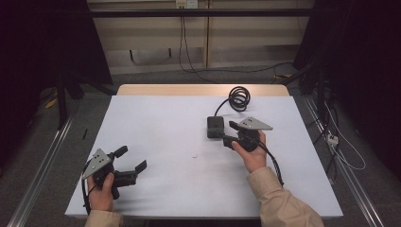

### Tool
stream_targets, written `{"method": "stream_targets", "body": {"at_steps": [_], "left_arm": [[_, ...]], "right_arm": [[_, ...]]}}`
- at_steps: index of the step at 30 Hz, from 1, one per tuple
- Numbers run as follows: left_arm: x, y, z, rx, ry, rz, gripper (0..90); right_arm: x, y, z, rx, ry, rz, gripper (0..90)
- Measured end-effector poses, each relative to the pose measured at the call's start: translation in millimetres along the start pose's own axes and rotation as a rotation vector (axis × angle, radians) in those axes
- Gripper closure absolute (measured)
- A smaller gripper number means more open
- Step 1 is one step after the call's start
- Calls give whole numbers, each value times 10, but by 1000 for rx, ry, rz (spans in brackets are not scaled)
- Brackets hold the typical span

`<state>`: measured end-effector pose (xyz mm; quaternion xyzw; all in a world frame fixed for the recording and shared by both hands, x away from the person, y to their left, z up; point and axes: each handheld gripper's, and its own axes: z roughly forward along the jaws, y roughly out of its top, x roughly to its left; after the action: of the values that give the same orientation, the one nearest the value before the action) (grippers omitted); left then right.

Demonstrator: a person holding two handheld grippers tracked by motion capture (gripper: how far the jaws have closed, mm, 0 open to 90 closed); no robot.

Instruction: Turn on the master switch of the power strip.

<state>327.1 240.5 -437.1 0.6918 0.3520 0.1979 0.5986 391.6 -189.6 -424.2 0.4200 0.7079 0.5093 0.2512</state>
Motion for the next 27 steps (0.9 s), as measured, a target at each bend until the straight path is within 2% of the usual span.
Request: {"method": "stream_targets", "body": {"at_steps": [4, 7, 16, 27], "left_arm": [[-1, 1, 3, 2, 0, 2, 31], [4, -1, 3, 5, 1, 2, 30], [11, 1, -1, -1, 3, -3, 30], [5, 4, 7, 3, -2, 4, 30]], "right_arm": [[21, 23, 17, 4, 2, -16, 410], [49, 52, 30, 10, -8, -48, 441], [25, 72, 95, 19, 4, -19, 539], [11, 106, 133, 24, 19, -14, 594]]}}
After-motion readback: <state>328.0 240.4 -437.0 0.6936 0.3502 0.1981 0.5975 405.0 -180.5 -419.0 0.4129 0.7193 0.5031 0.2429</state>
